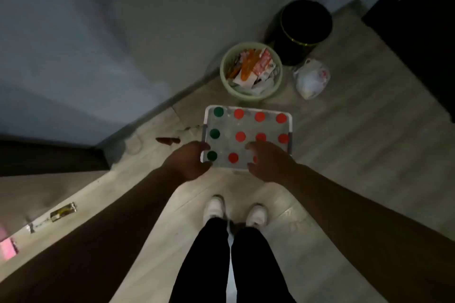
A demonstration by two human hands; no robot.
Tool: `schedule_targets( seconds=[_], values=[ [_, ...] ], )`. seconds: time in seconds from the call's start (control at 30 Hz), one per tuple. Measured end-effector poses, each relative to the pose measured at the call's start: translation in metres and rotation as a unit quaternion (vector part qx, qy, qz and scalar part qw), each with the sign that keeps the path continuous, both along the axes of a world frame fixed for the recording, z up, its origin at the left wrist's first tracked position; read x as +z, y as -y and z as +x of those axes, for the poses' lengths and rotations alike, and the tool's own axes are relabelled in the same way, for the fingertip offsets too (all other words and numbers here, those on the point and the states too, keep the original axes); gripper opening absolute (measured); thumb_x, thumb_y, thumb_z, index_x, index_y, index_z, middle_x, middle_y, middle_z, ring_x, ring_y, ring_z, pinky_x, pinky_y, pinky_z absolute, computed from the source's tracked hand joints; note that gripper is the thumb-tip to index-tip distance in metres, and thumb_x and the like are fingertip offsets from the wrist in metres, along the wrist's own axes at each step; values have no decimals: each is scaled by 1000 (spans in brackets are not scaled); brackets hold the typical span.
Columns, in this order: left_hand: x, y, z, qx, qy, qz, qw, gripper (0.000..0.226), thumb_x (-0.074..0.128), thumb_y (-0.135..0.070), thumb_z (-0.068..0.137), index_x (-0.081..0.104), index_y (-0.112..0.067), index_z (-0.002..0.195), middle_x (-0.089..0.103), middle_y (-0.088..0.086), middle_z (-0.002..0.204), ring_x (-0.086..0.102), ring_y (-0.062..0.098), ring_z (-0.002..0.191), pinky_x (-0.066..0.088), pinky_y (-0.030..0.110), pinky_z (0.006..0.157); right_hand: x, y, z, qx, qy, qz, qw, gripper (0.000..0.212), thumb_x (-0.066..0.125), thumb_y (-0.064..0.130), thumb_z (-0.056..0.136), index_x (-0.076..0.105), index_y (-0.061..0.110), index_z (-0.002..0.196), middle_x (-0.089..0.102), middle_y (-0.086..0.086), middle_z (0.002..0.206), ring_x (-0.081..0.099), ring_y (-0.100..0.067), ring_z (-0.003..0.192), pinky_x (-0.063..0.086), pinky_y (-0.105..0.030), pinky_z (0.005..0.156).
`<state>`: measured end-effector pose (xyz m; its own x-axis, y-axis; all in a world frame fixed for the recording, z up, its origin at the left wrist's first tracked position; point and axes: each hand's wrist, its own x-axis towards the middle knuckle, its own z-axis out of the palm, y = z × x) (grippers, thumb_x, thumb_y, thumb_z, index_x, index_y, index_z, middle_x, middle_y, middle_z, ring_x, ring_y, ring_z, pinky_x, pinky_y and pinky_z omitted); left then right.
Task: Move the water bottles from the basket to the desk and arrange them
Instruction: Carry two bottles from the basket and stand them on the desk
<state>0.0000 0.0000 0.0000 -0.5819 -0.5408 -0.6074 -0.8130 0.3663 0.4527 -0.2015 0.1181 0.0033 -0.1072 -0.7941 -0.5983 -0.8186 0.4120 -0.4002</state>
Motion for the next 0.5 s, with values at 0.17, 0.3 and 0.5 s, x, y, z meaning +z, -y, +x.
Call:
schedule_targets(
  seconds=[0.17,0.3,0.5],
  values=[
    [-36,11,-7,-14,18,-4,1000,45,69,-27,85,56,-15,127,58,7,130,56,21,114,43,27,88,-50,18,17,23,13,-28,999,52,60,30,89,46,17,138,54,-8,137,52,-28,125,44,-41,103],
    [-66,11,-9,-57,47,-1,997,53,72,-29,83,52,-18,131,53,6,135,51,23,121,41,30,96,-79,24,23,35,8,-17,999,49,60,30,89,48,18,136,58,-8,132,55,-28,120,48,-43,98],
    [-98,6,-10,-70,34,-25,997,56,73,-25,82,49,-16,132,55,8,128,54,24,115,45,33,93,-104,24,28,33,18,5,999,41,62,25,89,54,14,127,59,-10,126,56,-31,116,47,-44,95]
  ],
)
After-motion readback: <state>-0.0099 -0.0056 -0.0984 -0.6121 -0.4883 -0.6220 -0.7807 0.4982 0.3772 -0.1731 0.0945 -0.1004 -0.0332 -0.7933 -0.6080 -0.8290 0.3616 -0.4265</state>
